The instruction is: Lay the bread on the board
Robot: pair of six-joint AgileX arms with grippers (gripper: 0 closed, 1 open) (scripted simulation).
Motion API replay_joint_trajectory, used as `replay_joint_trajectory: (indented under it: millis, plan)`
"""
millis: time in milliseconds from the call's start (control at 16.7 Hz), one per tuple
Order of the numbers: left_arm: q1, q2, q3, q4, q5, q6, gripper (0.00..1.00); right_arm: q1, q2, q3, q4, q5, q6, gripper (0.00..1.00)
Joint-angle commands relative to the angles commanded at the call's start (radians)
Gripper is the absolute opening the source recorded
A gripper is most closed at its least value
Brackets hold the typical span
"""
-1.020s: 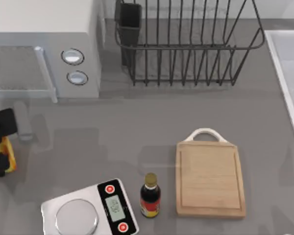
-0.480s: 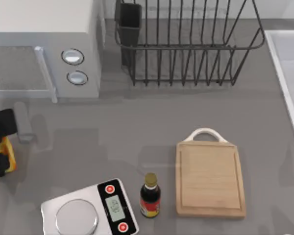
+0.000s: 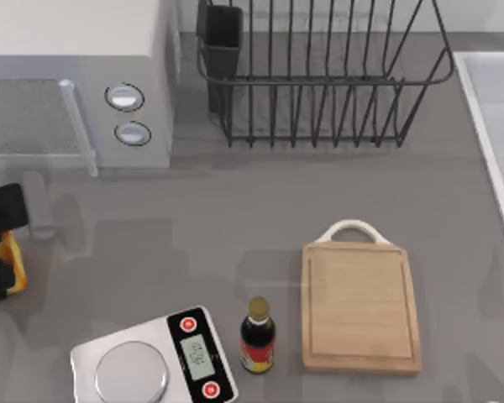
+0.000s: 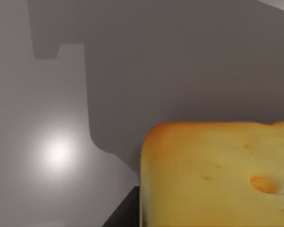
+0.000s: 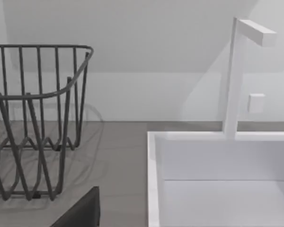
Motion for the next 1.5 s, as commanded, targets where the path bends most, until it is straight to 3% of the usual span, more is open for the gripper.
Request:
replay_joint_trajectory:
  millis: [480, 1020, 1260, 1500]
  plan:
    - [-0.006, -0.113, 0.209, -0.344, -0.001, -0.001, 0.00, 0.000, 0.000, 0.000, 0.000, 0.000, 0.000, 1.00]
    - [-0.014, -0.123, 0.244, -0.385, 0.001, -0.023, 0.00, 0.000, 0.000, 0.000, 0.000, 0.000, 0.000, 1.00]
    - [-0.089, -0.083, 0.308, -0.461, 0.012, -0.181, 0.00, 0.000, 0.000, 0.000, 0.000, 0.000, 0.000, 1.00]
    - [-0.213, -0.042, 0.403, -0.555, 0.031, -0.483, 0.00, 0.000, 0.000, 0.000, 0.000, 0.000, 0.000, 1.00]
